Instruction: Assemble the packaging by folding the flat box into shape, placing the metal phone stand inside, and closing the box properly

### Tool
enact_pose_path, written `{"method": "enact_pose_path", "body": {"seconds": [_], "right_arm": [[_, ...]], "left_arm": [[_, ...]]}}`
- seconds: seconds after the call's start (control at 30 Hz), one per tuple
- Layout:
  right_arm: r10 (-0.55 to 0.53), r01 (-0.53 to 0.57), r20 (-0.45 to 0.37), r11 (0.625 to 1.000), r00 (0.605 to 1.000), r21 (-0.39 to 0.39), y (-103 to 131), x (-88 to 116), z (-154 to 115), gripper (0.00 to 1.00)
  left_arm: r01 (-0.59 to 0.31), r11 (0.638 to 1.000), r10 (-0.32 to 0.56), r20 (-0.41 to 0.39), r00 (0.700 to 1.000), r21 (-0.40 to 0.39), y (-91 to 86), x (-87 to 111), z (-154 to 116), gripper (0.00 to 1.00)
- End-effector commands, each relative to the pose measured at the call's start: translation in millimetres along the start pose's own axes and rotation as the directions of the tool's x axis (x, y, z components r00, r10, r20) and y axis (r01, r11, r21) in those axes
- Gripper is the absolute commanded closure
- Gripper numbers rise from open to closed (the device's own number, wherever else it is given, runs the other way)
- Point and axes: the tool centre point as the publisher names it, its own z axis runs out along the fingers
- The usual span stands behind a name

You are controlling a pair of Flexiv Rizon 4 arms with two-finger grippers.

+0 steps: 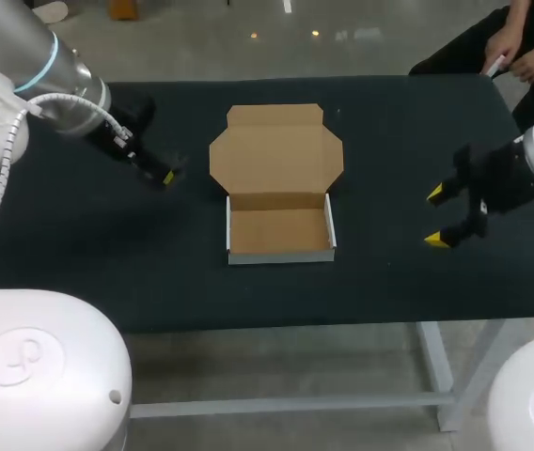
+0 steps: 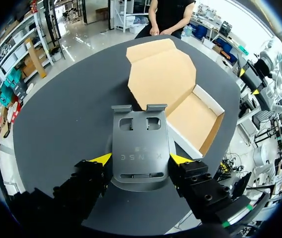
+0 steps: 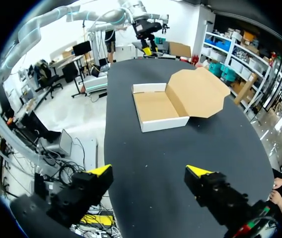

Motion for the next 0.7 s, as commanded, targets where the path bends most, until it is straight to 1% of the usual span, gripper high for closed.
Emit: {"method": "enact_pose_path", "body": {"seconds": [0.03, 0.6, 0.63, 0.7], "right_arm": [[-0.002, 0.002, 0.000, 1.000, 1.000, -0.005, -1.1, 0.2, -0.3, 0.00], [-0.002, 0.002, 0.000, 1.000, 1.000, -0.005, -1.1, 0.2, -0.3, 0.00], [-0.002, 0.002, 0.000, 1.000, 1.000, -0.005, -1.1, 0.2, -0.3, 0.00], [-0.002, 0.002, 0.000, 1.000, 1.000, -0.005, -1.1, 0.2, -0.3, 0.00]], "left_arm": [[0.002, 0.999, -0.002, 0.003, 1.000, -0.043, -10.4, -2.6, 9.9, 1.00], [0.002, 0.999, -0.002, 0.003, 1.000, -0.043, -10.4, -2.6, 9.9, 1.00], [0.002, 0.999, -0.001, 0.006, 1.000, -0.043, -8.9, -2.1, 9.5, 1.00], [-0.002, 0.999, 0.003, 0.011, 1.000, -0.042, -7.6, 5.0, 9.9, 1.00]]}}
